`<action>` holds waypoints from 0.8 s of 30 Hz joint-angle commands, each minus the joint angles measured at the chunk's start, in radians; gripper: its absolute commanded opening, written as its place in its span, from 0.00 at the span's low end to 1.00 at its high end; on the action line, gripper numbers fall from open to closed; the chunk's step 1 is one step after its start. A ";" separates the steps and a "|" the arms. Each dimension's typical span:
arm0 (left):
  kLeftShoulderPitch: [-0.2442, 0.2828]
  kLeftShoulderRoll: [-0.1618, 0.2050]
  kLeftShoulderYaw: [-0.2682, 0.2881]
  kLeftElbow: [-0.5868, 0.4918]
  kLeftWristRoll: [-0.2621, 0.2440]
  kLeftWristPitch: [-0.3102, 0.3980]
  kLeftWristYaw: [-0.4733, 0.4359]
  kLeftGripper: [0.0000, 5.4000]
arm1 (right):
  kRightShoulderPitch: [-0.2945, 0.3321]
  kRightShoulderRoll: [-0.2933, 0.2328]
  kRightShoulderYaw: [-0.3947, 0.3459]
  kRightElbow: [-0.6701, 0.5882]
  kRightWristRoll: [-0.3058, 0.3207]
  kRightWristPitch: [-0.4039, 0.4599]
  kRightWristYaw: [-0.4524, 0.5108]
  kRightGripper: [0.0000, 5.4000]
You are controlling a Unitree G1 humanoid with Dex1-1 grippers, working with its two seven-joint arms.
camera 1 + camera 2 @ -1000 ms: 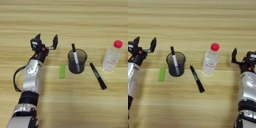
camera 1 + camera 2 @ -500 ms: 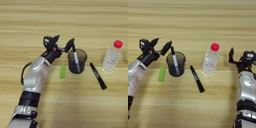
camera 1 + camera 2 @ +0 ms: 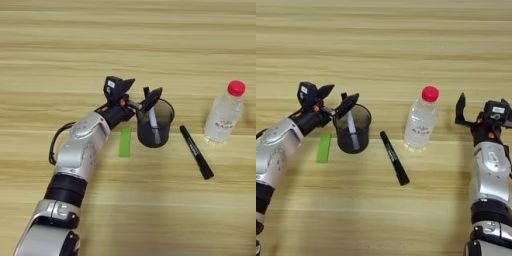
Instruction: Move the objects on the table
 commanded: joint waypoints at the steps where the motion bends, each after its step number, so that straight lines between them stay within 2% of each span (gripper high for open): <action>1: -0.017 -0.003 -0.012 0.013 0.022 0.005 -0.013 1.00 | 0.007 0.006 0.003 -0.015 0.005 0.010 -0.003 0.99; 24: -0.029 -0.018 -0.004 0.030 0.039 -0.012 -0.020 1.00 | 0.003 0.005 0.001 -0.004 0.019 0.012 0.007 0.99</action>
